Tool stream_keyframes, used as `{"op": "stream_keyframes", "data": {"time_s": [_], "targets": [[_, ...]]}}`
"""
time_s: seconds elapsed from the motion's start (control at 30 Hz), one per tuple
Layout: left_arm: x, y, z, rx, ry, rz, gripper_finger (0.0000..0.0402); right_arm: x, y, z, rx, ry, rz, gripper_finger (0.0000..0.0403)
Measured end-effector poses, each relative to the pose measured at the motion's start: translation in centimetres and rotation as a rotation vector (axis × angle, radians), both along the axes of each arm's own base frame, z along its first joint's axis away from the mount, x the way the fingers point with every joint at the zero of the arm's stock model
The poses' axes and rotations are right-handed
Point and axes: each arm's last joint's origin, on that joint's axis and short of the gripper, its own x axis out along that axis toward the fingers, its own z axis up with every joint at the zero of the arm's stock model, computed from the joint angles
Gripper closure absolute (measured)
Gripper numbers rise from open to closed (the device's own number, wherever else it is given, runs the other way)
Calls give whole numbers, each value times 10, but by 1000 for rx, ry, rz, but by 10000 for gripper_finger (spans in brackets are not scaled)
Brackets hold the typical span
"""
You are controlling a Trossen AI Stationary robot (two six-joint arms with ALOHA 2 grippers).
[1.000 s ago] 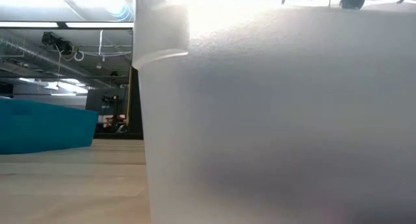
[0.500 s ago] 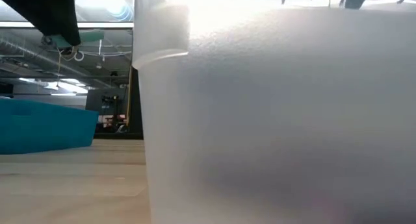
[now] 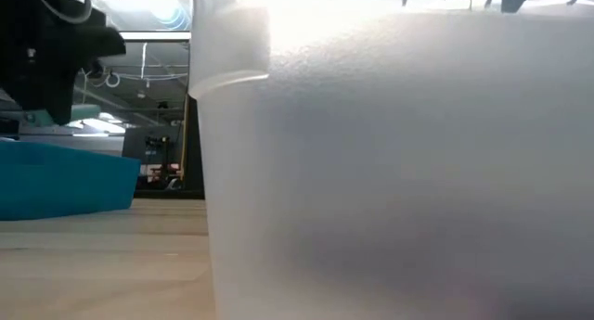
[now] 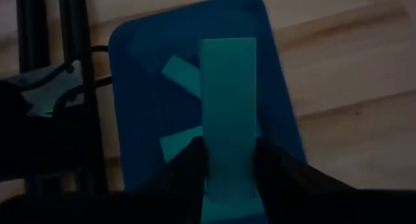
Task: Sort blocks
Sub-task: Put the light blue block into the blue bin, then put the violet block into the transparent bin
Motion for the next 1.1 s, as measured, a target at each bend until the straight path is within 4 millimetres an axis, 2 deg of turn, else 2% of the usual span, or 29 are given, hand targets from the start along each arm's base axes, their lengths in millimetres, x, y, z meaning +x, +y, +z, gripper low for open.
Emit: {"op": "stream_keyframes", "data": {"time_s": [0.1,0.23,0.4,0.53,0.7,0.8,0.93,1.1], "targets": [[-2,2,-6,-5,18,10,222,7,6,3,-5,27,0,193],[0,1,-5,-12,16,-24,153,20,16,9,-57,103,-7,186],[10,-9,10,-61,-66,-86,109,36,26,20,-113,171,-26,181],[16,-31,22,-118,-127,-166,105,40,29,24,-126,180,-28,181],[22,-65,27,-154,-133,-240,117,38,27,17,-113,244,-24,179],[32,-86,29,-132,-197,-348,123,36,27,3,-70,362,8,174],[50,-111,37,-14,-350,-516,129,38,34,-20,5,526,51,170],[75,-125,51,97,-479,-619,131,34,49,-35,196,772,58,172]]}}
